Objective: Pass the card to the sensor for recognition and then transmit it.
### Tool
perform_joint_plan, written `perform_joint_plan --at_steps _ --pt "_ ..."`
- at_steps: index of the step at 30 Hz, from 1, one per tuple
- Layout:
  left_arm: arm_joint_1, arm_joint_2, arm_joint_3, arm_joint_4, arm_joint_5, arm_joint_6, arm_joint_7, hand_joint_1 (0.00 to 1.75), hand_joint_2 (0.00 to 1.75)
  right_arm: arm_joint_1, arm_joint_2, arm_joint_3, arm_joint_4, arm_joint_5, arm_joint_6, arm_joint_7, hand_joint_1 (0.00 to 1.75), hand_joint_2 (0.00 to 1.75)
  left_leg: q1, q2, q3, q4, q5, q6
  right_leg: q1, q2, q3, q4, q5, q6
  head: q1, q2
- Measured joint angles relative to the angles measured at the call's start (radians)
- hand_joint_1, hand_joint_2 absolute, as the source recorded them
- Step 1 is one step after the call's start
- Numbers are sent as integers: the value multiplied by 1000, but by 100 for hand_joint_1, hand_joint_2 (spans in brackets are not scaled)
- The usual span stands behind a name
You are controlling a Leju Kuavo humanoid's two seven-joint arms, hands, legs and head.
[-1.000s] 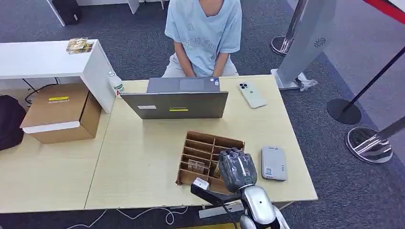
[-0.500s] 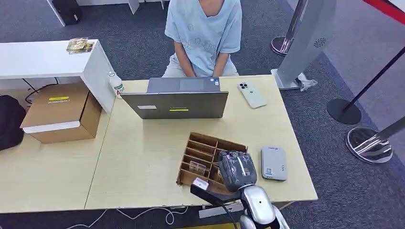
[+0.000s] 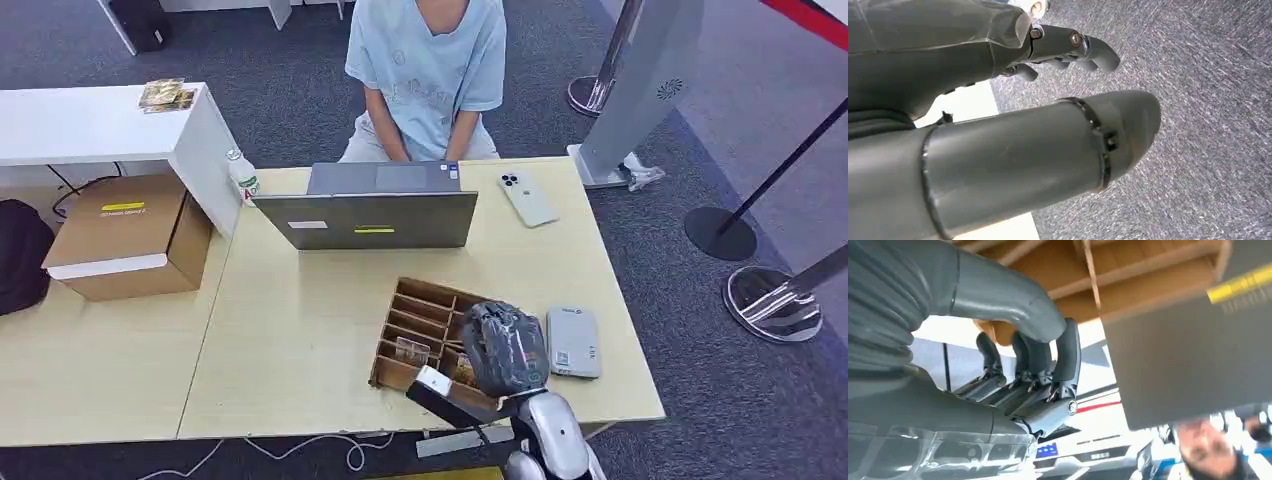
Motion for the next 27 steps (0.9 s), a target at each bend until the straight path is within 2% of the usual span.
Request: perform_joint_plan --at_steps 5,10,12,18,21,22,27 --pt "0 0 0 0 0 1 0 0 0 11 2 -3 -29 -44 -20 -31 61 175 0 0 0 0 0 0 0 0 0 0 0 0 0 0" --pt "0 0 0 0 0 1 0 0 0 16 2 -3 -41 -62 -13 -42 59 175 0 0 0 0 0 0 0 0 0 0 0 0 0 0" --pt "0 0 0 0 0 1 0 0 0 17 2 -3 -43 -84 13 -50 56 175 0 0 0 0 0 0 0 0 0 0 0 0 0 0" --pt "0 0 0 0 0 0 -1 0 0 18 2 19 -48 -110 119 -68 66 175 0 0 0 0 0 0 0 0 0 0 0 0 0 0" --pt "-1 0 0 0 0 0 -1 0 0 18 2 39 -48 -106 154 -68 84 175 0 0 0 0 0 0 0 0 0 0 0 0 0 0" --pt "0 0 0 0 0 0 -1 0 0 18 2 47 -48 -104 162 -67 103 175 0 0 0 0 0 0 0 0 0 0 0 0 0 0" --pt "0 0 0 0 0 0 -1 0 0 17 2 85 -41 -92 185 -67 117 175 0 0 0 0 0 0 0 0 0 0 0 0 0 0"
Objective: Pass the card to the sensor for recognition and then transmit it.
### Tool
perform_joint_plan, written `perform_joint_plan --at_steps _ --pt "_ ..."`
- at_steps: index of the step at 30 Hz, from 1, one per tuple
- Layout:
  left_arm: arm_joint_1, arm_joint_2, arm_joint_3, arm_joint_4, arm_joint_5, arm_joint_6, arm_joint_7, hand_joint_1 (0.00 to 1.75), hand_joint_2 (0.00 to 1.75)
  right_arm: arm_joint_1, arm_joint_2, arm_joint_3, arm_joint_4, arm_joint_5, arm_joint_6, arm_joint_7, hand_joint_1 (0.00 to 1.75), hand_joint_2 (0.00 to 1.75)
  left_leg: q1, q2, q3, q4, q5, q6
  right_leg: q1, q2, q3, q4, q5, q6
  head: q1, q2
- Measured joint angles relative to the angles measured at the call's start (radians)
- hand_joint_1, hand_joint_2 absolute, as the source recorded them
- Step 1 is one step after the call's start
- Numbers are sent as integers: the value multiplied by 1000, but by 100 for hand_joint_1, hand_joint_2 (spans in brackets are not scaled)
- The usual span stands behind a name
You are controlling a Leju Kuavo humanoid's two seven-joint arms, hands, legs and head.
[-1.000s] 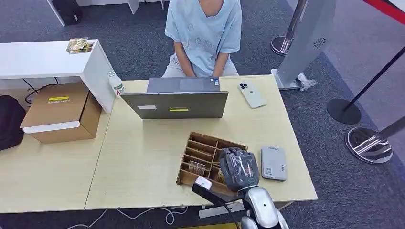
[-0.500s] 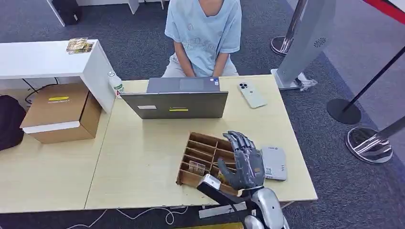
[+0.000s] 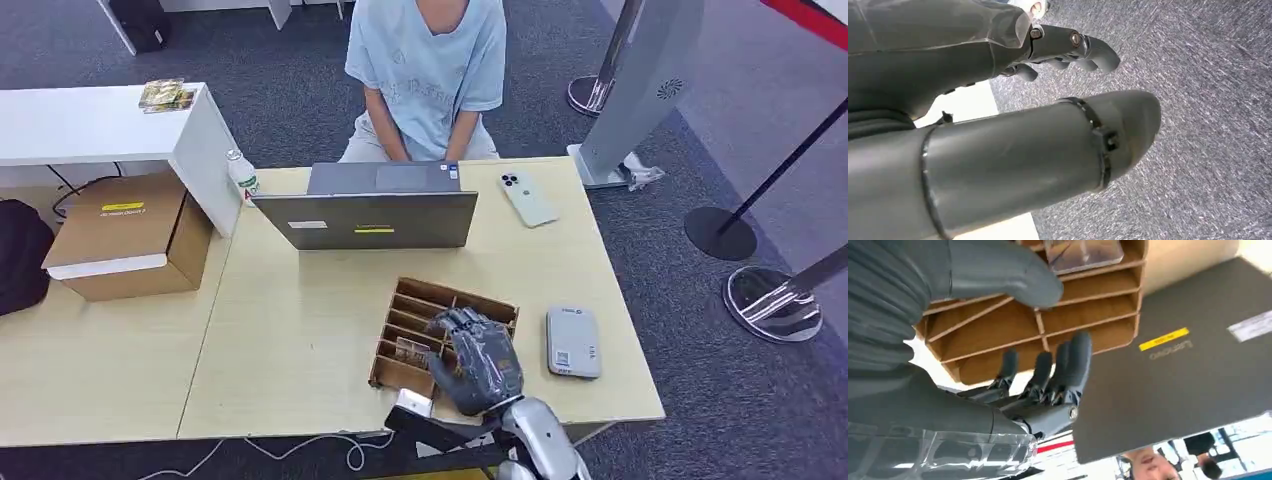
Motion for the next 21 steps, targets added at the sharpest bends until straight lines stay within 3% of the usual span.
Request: perform_joint_plan --at_steps 3,8,12,16,19,20,21 --pt "0 0 0 0 0 0 0 0 0 -1 0 28 2 8 9 0 127 175 0 0 0 0 0 0 0 0 0 0 0 0 0 0" --pt "0 0 3 0 0 0 0 0 0 -11 -1 70 15 21 13 0 119 175 0 0 0 0 0 0 0 0 0 0 0 0 0 0" --pt "0 0 6 0 0 0 0 0 0 -27 -3 105 36 28 13 -1 112 175 0 0 0 0 0 0 0 0 0 0 0 0 0 0" --pt "0 0 7 0 0 0 0 0 0 -43 -4 138 68 41 9 7 87 175 0 0 0 0 0 0 0 0 0 0 0 0 0 0" --pt "0 0 7 0 0 0 0 0 0 -59 -4 154 95 65 8 31 84 175 0 0 0 0 0 0 0 0 0 0 0 0 0 0" --pt "0 0 7 0 0 0 0 0 0 -62 -4 159 104 73 8 40 96 175 0 0 0 0 0 0 0 0 0 0 0 0 0 0" --pt "0 0 7 0 0 -1 0 0 0 -66 -4 164 113 82 8 49 96 175 0 0 0 0 0 0 0 0 0 0 0 0 0 0"
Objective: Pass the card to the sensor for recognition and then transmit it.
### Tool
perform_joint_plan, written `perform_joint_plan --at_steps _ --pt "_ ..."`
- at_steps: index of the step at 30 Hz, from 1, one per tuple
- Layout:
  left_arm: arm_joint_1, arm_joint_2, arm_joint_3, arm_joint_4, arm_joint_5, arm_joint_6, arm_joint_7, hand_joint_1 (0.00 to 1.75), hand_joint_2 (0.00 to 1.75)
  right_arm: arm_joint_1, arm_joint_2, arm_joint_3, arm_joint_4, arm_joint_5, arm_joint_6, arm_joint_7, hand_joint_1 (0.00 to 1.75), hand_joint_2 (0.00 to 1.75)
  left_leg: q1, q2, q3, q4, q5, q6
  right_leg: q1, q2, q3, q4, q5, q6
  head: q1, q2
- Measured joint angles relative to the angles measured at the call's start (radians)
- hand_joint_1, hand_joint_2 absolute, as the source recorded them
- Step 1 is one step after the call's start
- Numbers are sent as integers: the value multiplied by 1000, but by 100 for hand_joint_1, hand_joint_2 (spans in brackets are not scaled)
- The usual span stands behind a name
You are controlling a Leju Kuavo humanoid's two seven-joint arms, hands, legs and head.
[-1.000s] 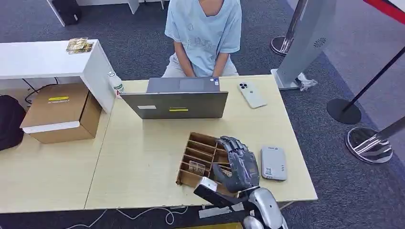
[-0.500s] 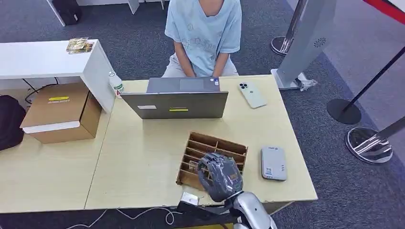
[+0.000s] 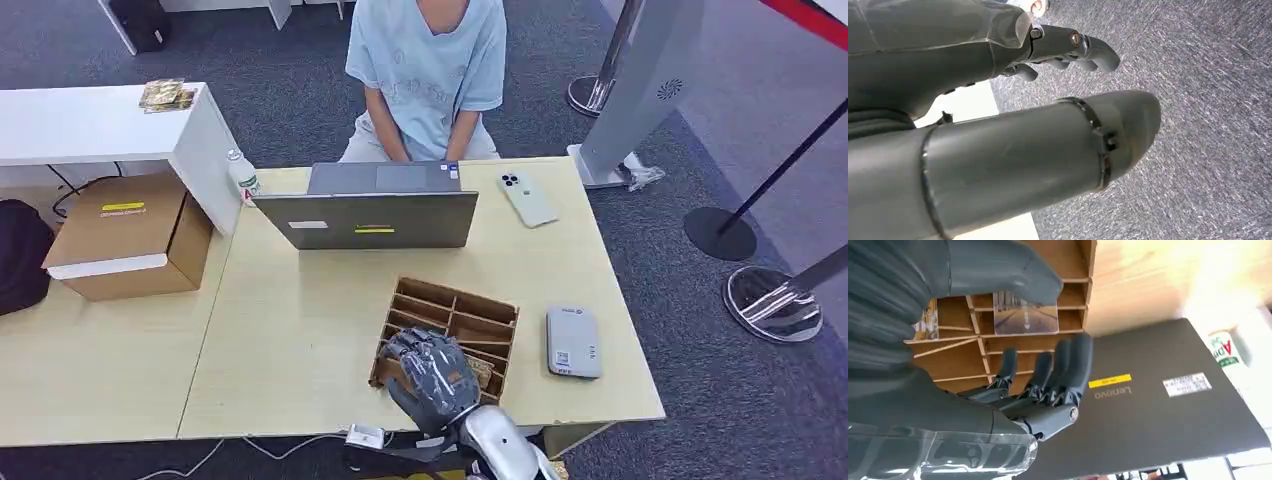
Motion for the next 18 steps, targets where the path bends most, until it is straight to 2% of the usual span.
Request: perform_joint_plan --at_steps 1,3,6,9,10,12,13,18 --pt "0 0 0 0 0 -1 0 0 0 -7 0 4 15 10 -2 12 103 175 0 0 0 0 0 0 0 0 0 0 0 0 0 0" --pt "-1 0 0 0 0 -1 0 0 0 -20 0 8 37 33 -12 41 106 175 0 0 0 0 0 0 0 0 0 0 0 0 0 0" --pt "0 0 1 0 0 -3 0 0 0 -30 0 8 51 54 -37 83 103 175 0 0 0 0 0 0 0 0 0 0 0 0 0 0" --pt "0 0 3 0 0 -4 1 0 0 -34 0 5 53 72 -55 114 108 175 0 0 0 0 0 0 0 0 0 0 0 0 0 0" --pt "0 1 3 0 0 -4 2 0 0 -34 0 2 51 74 -56 121 115 175 0 0 0 0 0 0 0 0 0 0 0 0 0 0" --pt "0 2 6 0 0 -4 2 0 0 -34 0 -2 48 82 -60 133 119 175 0 0 0 0 0 0 0 0 0 0 0 0 0 0" --pt "0 3 7 0 0 -5 2 0 0 -33 0 -4 46 83 -63 137 131 175 0 0 0 0 0 0 0 0 0 0 0 0 0 0" --pt "0 5 9 0 0 -7 3 0 0 -33 0 -14 45 86 -91 143 131 175 0 0 0 0 0 0 0 0 0 0 0 0 0 0"
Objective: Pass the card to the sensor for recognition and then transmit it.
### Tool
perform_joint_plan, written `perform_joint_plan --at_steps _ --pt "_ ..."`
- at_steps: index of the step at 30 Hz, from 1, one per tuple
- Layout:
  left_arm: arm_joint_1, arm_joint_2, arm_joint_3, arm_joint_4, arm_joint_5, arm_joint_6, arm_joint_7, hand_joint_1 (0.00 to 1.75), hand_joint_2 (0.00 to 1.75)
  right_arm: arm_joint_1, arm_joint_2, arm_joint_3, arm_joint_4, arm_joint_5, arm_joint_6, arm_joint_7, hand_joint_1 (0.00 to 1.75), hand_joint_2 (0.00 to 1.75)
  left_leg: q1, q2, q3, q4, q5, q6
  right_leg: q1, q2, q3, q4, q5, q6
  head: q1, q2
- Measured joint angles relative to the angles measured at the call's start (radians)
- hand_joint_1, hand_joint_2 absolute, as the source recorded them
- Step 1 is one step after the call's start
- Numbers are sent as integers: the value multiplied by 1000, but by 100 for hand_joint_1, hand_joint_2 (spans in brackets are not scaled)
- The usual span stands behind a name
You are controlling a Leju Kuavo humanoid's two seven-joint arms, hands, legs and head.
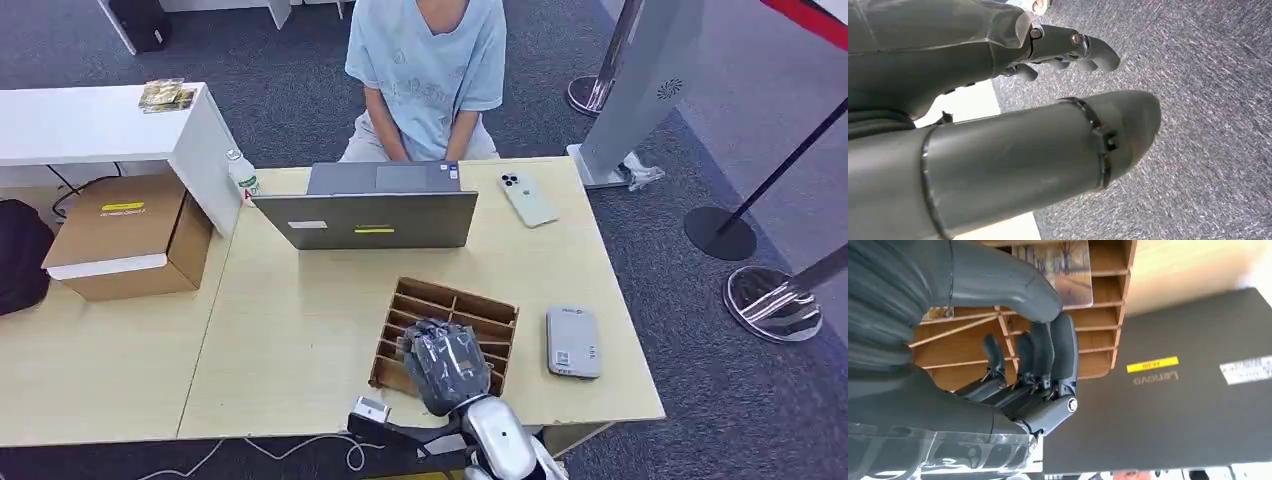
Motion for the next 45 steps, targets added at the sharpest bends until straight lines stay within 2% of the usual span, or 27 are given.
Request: perform_joint_plan --at_steps 3,7,14,19,26,38,41,45 --pt "0 0 3 0 0 0 0 0 0 0 0 -7 0 0 -10 0 127 175 0 0 0 0 0 0 0 0 0 0 0 0 0 0" --pt "0 1 7 0 0 0 -1 0 0 0 0 -12 1 6 -10 4 105 175 0 0 0 0 0 0 0 0 0 0 0 0 0 0" --pt "-1 1 7 0 0 0 -3 0 0 0 0 -19 21 19 -7 18 86 175 0 0 0 0 0 0 0 0 0 0 0 0 0 0" --pt "-1 3 7 0 0 0 -3 0 0 0 1 -24 33 23 -3 21 84 175 0 0 0 0 0 0 0 0 0 0 0 0 0 0" --pt "-1 3 7 0 0 0 -3 0 0 -1 7 -37 50 36 5 30 96 175 0 0 0 0 0 0 0 0 0 0 0 0 0 0" --pt "-2 3 7 0 0 -6 -3 0 0 -10 19 -42 73 48 5 38 87 175 0 0 0 0 0 0 0 0 0 0 0 0 0 0" --pt "-2 3 7 0 0 -6 -3 0 0 -11 19 -42 76 50 5 39 93 175 0 0 0 0 0 0 0 0 0 0 0 0 0 0" --pt "-2 3 7 0 0 -6 -3 0 0 -11 22 -44 76 53 6 39 89 175 0 0 0 0 0 0 0 0 0 0 0 0 0 0"
